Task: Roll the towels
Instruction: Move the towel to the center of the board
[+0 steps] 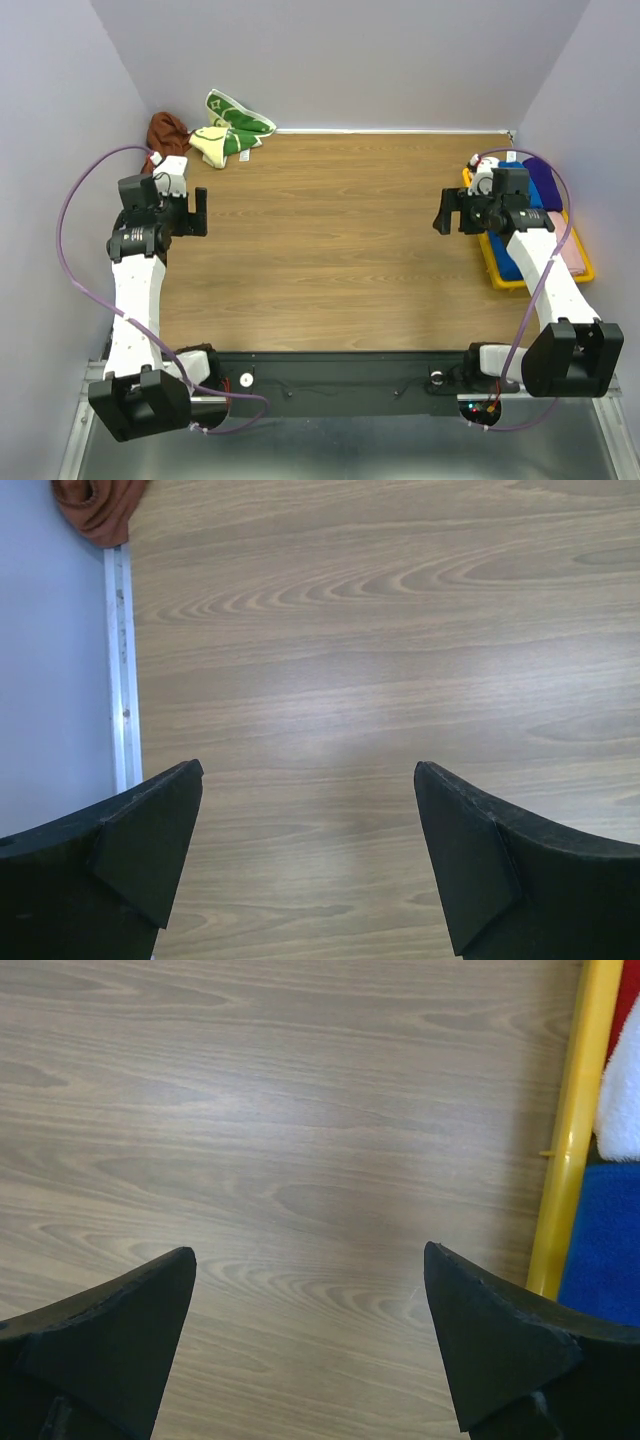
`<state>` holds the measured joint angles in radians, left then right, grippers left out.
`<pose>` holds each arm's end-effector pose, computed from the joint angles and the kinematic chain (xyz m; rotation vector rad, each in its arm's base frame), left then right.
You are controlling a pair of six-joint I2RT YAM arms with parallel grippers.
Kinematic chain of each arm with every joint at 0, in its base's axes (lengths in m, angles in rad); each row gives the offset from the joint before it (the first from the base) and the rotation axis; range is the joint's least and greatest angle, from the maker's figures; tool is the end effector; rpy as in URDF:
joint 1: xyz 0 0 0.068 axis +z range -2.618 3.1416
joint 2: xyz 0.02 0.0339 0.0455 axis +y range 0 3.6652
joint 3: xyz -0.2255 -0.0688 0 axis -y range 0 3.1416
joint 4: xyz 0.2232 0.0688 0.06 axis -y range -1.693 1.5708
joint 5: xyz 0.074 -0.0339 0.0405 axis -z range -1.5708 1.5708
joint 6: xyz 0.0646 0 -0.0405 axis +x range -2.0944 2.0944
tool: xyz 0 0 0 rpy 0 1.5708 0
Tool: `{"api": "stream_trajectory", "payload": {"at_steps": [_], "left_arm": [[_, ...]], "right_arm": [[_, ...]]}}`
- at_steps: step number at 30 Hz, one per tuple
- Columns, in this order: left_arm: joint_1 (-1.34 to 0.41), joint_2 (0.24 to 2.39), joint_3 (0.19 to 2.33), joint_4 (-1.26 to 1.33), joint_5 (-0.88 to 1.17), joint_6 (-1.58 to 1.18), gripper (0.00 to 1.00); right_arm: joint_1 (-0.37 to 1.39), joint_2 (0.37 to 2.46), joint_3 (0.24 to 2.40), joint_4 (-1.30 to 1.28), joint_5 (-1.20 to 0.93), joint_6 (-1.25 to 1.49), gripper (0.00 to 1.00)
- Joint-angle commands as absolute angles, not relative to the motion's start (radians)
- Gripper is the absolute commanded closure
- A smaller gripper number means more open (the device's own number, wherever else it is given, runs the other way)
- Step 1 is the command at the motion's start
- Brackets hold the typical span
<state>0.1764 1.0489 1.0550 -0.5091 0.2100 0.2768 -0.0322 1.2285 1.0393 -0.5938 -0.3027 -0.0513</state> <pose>0.2491 0.0307 0.3042 0.2314 2.0493 0.0620 0.2714 0.0105 0.2472 -0.1696 2.3242 0.3141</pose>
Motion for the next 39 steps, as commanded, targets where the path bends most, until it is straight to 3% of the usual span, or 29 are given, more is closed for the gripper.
{"api": "stream_trajectory", "payload": {"at_steps": [1,7,12,19,27,35,39], "left_arm": [[0.175,1.113,1.116,-0.445,0.143,0.301,0.01],[0.175,1.388,1.284,-0.367,0.106,0.267,0.01],[0.176,1.765,1.622,-0.37,0.091,0.171,0.02],[0.176,2.099,1.946,-0.397,0.214,0.126,0.08],[0.152,2.27,2.077,-0.316,0.359,0.081,0.13],[0.121,2.422,2.172,-0.285,0.26,0.057,0.14],[0.12,2.477,2.227,-0.285,0.174,0.032,0.25]], "right_arm": [[-0.035,1.235,1.1,-0.571,-0.227,-0.026,0.0],[-0.035,1.241,1.1,-0.577,-0.279,-0.104,0.0],[-0.035,1.273,1.109,-0.592,-0.29,-0.113,0.0],[-0.035,1.302,1.115,-0.598,-0.269,-0.112,0.0],[-0.035,1.356,1.115,-0.6,-0.252,-0.124,0.0],[-0.035,1.367,1.12,-0.607,-0.227,-0.117,0.0],[-0.035,1.365,1.129,-0.621,-0.218,-0.124,0.0]]}}
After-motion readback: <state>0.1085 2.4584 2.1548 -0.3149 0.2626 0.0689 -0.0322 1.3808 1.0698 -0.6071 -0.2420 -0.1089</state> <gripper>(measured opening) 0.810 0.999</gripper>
